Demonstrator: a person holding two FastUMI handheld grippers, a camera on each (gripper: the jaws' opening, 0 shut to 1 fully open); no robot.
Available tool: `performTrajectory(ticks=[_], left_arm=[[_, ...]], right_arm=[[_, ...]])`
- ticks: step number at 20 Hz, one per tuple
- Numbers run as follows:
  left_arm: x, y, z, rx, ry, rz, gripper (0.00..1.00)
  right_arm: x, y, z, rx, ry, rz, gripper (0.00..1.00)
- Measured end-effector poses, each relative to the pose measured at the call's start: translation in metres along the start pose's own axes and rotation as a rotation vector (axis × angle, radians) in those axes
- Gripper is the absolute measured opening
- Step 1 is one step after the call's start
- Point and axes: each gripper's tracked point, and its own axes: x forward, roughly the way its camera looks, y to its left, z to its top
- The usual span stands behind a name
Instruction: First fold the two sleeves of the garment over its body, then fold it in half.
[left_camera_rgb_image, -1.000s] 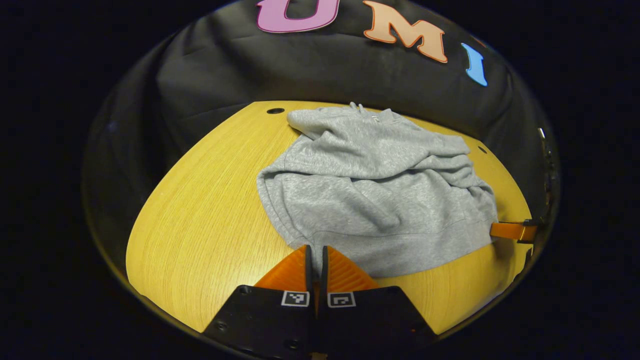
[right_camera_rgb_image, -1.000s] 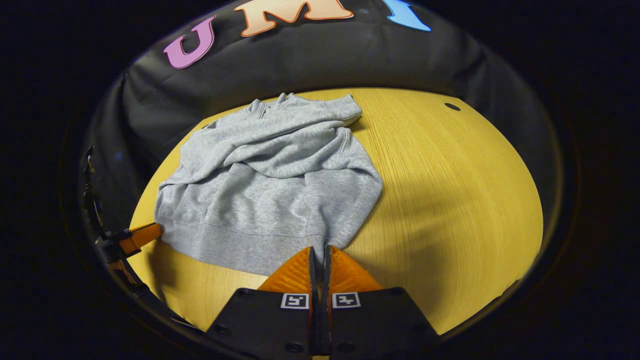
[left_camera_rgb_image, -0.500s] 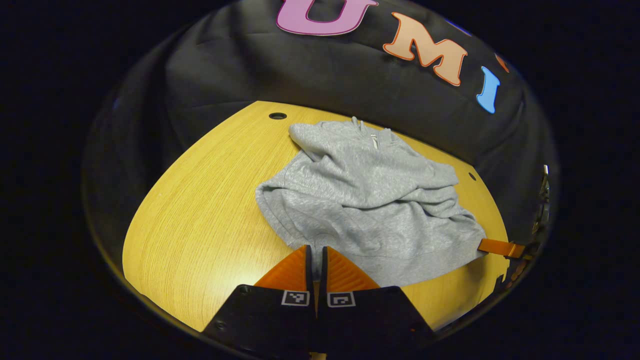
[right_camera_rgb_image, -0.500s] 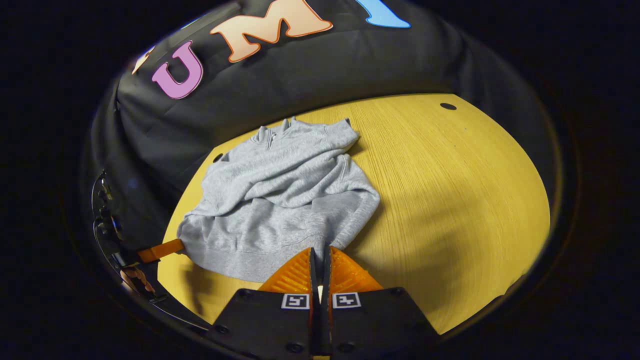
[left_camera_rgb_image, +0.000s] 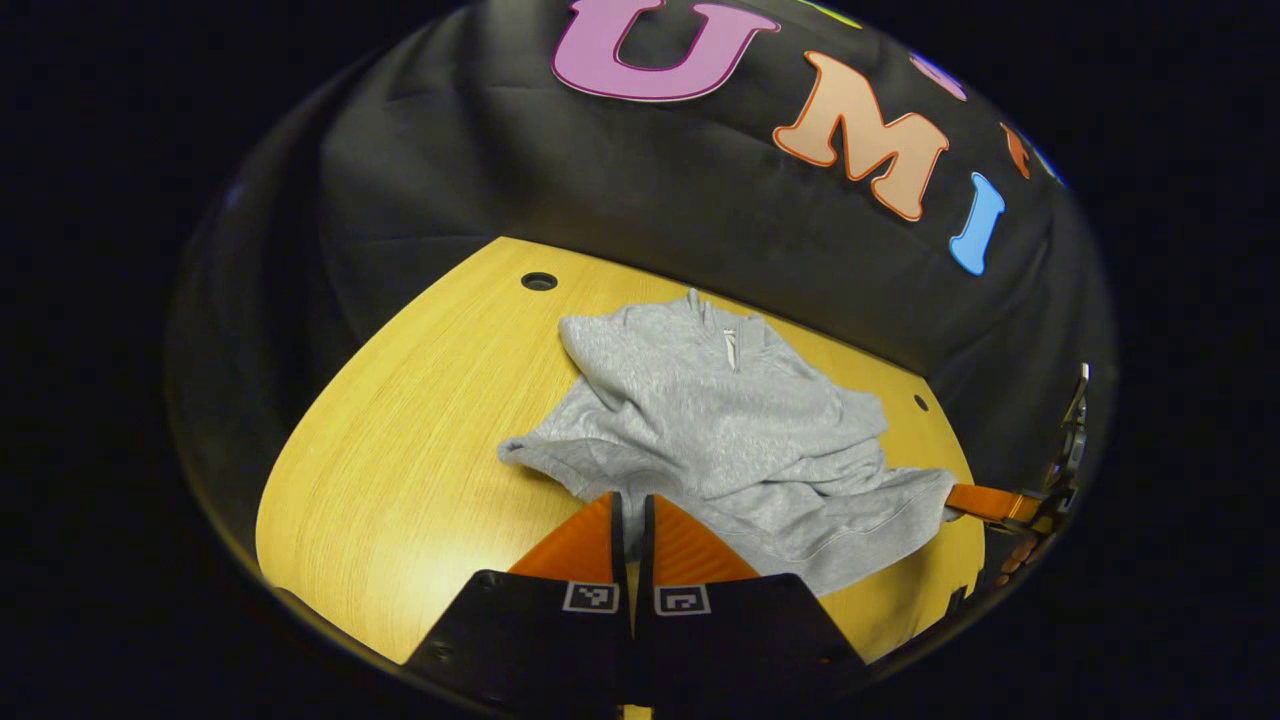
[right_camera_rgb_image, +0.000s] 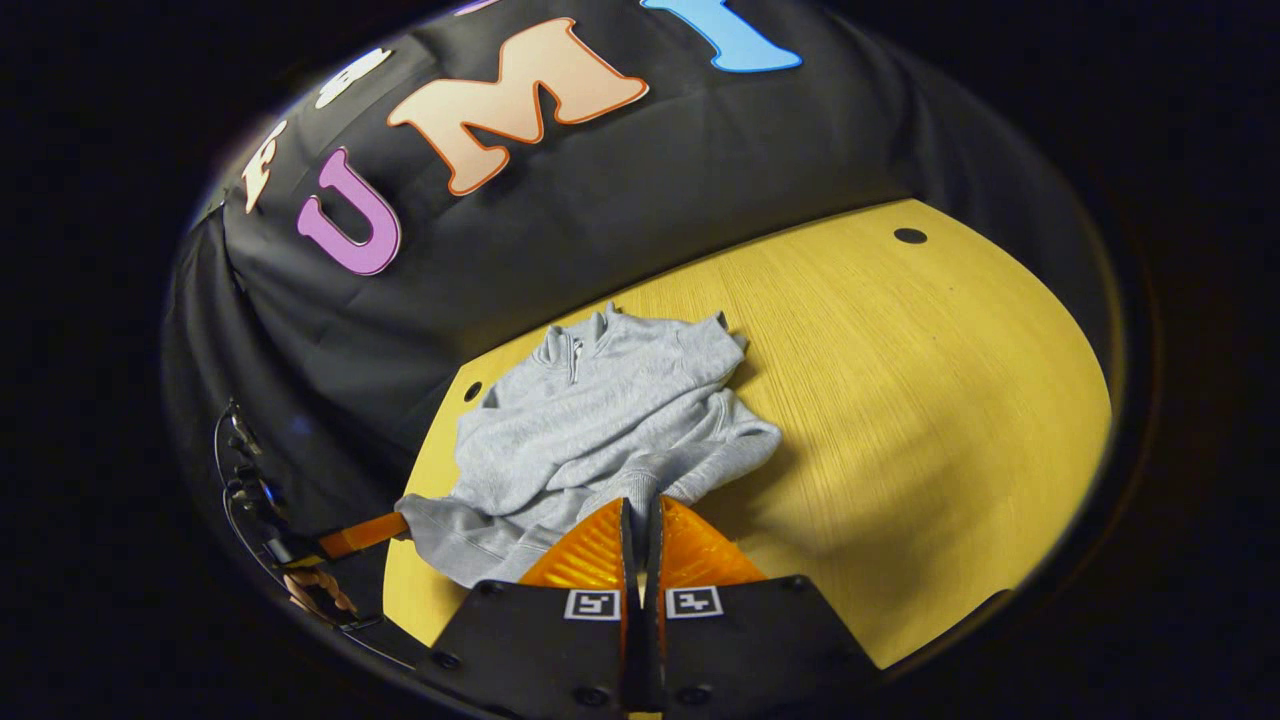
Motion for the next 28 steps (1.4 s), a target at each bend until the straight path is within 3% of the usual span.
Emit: performTrajectory(ticks=[7, 15, 19, 23, 24, 26, 28], left_arm=[[0.037, 0.007, 0.037, 0.013, 0.053, 0.004, 0.0], [0.102, 0.018, 0.064, -0.036, 0.147, -0.014, 0.0], [0.139, 0.023, 0.066, -0.114, 0.245, -0.027, 0.0], [0.165, 0.026, 0.058, -0.19, 0.319, -0.002, 0.0], [0.166, 0.025, 0.063, -0.176, 0.3, -0.003, 0.04], [0.165, 0.025, 0.08, -0.128, 0.233, -0.004, 0.29], [0.159, 0.033, 0.102, -0.087, 0.13, 0.045, 0.72]], right_arm=[[0.032, 0.016, 0.039, 0.087, 0.031, 0.029, 0.02], [0.096, -0.013, 0.066, 0.34, 0.111, -0.021, 0.02], [0.137, -0.027, 0.061, 0.375, 0.181, -0.077, 0.03], [0.168, -0.026, 0.058, 0.409, 0.21, -0.085, 0.04], [0.17, -0.022, 0.066, 0.424, 0.188, -0.068, 0.08], [0.164, -0.008, 0.087, 0.413, 0.103, 0.001, 0.54], [0.16, -0.015, 0.102, 0.292, 0.007, -0.047, 1.0]])
